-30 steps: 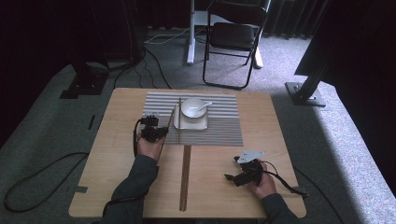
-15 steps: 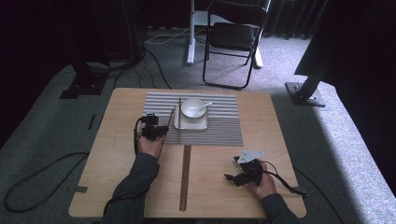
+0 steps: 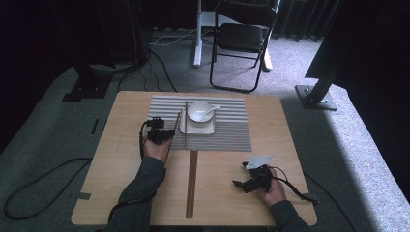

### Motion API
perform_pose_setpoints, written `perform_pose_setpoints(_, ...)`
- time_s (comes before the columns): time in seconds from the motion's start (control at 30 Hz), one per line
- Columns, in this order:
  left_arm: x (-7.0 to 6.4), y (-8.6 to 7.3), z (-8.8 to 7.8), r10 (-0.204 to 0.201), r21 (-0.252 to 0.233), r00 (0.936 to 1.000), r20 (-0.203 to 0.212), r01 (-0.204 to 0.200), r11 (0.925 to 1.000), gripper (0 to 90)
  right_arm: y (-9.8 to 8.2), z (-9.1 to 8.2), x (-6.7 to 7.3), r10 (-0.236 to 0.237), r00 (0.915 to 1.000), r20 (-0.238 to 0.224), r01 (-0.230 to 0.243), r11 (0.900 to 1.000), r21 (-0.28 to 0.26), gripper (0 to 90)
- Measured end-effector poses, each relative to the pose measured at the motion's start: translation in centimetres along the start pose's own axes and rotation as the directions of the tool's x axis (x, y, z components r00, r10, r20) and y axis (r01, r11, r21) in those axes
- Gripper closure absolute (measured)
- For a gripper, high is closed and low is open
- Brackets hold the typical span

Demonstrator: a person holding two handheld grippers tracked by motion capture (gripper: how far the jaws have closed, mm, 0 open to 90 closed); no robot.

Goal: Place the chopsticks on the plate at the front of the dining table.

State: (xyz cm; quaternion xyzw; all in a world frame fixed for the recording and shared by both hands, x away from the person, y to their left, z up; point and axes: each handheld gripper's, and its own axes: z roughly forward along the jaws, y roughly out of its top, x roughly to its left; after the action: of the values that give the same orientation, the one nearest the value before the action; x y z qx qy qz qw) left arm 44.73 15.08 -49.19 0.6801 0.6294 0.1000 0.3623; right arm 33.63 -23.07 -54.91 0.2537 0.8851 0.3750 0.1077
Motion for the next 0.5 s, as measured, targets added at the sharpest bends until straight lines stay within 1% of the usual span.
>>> perform_pose_setpoints(0.1, 0.08, 0.01, 0.17, -0.002, 0.003, 1.0, -0.001, 0.002, 1.0, 84.4, 0.0, 0.0, 0.0, 0.0, 1.0, 0.0, 0.0, 1.0, 0.0, 11.6)
perform_pose_setpoints(0.2, 0.26, 0.04, 0.44, -0.014, 0.006, 0.9999, 0.004, 0.013, 0.9999, 84.4, 0.0, 0.0, 0.0, 0.0, 1.0, 0.0, 0.0, 1.0, 0.0, 11.6)
perform_pose_setpoints(0.5, 0.37, 0.23, 0.85, -0.021, 0.006, 0.9997, 0.009, 0.021, 0.9998, 84.4, 0.0, 0.0, 0.0, 0.0, 1.0, 0.0, 0.0, 1.0, 0.0, 11.6)
